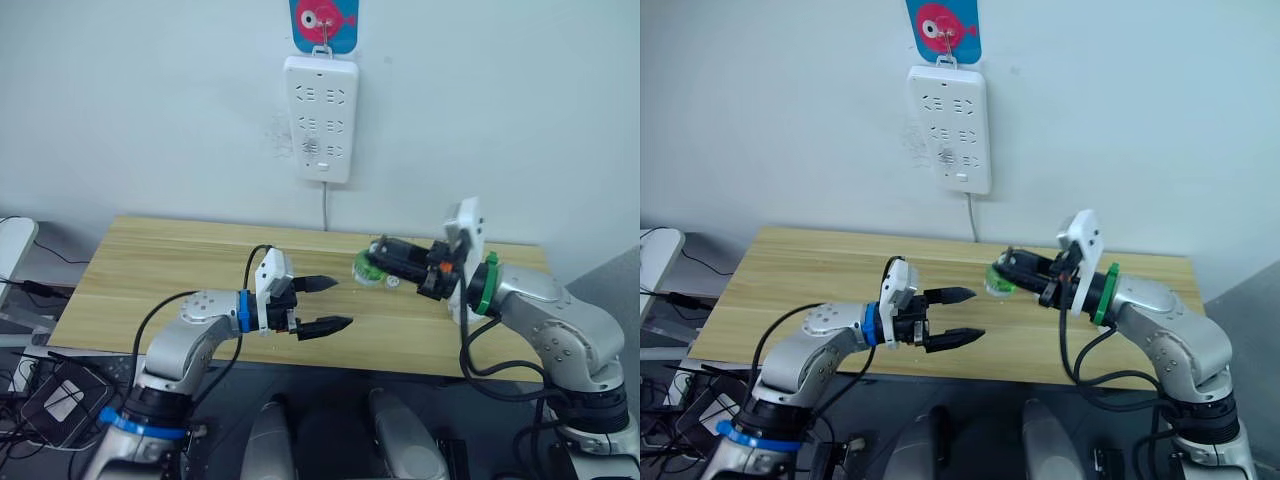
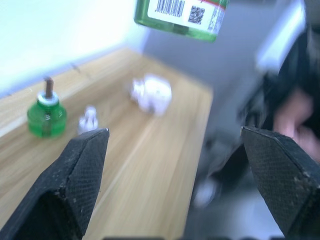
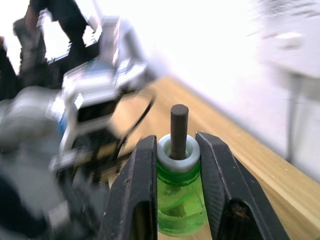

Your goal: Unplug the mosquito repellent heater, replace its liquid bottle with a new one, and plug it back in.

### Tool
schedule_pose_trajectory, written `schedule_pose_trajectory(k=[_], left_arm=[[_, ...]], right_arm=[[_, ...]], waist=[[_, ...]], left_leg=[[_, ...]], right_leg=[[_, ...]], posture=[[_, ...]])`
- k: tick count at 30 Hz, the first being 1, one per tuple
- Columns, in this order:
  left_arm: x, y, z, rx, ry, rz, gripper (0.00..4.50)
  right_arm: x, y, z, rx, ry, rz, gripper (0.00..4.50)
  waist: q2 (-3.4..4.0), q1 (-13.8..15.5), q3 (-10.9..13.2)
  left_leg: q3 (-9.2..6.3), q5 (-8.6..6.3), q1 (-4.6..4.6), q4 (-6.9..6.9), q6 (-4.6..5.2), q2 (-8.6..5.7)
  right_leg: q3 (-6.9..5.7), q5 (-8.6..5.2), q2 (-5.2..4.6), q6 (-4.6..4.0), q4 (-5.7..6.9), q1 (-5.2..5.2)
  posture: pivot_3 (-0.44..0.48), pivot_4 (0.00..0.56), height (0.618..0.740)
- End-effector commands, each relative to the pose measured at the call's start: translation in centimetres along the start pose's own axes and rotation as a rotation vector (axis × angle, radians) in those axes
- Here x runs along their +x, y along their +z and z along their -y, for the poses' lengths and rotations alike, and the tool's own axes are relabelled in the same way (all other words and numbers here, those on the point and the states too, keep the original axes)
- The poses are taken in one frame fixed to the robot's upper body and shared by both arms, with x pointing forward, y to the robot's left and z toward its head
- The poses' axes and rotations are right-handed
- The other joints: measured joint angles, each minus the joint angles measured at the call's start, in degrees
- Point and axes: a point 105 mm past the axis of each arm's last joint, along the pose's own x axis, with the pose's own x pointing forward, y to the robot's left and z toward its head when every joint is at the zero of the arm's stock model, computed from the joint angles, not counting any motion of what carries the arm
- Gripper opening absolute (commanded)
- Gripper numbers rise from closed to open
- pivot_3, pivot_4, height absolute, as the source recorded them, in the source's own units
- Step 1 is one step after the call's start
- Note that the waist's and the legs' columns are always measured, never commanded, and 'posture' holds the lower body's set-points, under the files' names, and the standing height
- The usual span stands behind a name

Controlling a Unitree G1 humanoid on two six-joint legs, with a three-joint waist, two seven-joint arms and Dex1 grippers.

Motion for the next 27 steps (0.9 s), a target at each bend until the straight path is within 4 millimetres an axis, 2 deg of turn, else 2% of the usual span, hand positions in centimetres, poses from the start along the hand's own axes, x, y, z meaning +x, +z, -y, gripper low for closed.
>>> schedule_pose_trajectory(k=[1, 6, 15, 22, 27], left_arm=[[-0.1, 1.7, 1.3, -0.146, -0.005, 0.126, 4.50], [0.9, 3.6, 1.6, -0.285, 0.017, 0.258, 4.50], [2.0, 6.0, 2.8, -0.534, -0.074, 0.357, 4.50], [2.0, 6.9, 2.5, -0.645, -0.071, 0.433, 4.50], [2.1, 6.6, 3.0, -0.662, -0.082, 0.417, 4.50]], right_arm=[[-0.5, 1.0, -0.4, 0.162, -0.016, 0.099, 0.78], [-0.4, 1.4, -0.9, 0.354, -0.009, 0.170, 0.78], [-0.4, 2.2, -1.3, 0.477, -0.005, 0.198, 0.78], [-0.1, 2.8, -2.0, 0.554, 0.030, 0.215, 0.78], [0.0, 2.8, -2.3, 0.593, 0.041, 0.215, 0.78]], waist=[[0.01, -0.11, -0.04], [0.01, -0.57, -0.05], [0.00, -1.11, -0.07], [0.00, -1.14, -0.10], [0.00, -1.12, -0.11]], left_leg=[[0.00, 0.00, 0.01, 0.01, 0.00, 0.00], [0.02, 0.00, 0.02, 0.21, 0.01, -0.01], [0.05, -0.01, -0.05, 0.52, 0.02, -0.05], [0.04, -0.01, -0.07, 0.52, 0.02, -0.05], [0.04, -0.01, -0.11, 0.53, 0.02, -0.06]], right_leg=[[0.01, 0.00, 0.00, 0.01, 0.00, 0.02], [0.06, 0.04, 0.02, 0.09, 0.00, 0.10], [0.14, 0.12, 0.02, 0.22, -0.02, 0.17], [0.15, 0.12, 0.03, 0.22, -0.03, 0.16], [0.16, 0.12, 0.03, 0.22, -0.05, 0.15]], posture=[[-0.247, 0.235, 0.724], [-0.241, 0.234, 0.724], [-0.246, 0.228, 0.724], [-0.246, 0.227, 0.724], [-0.244, 0.225, 0.724]])
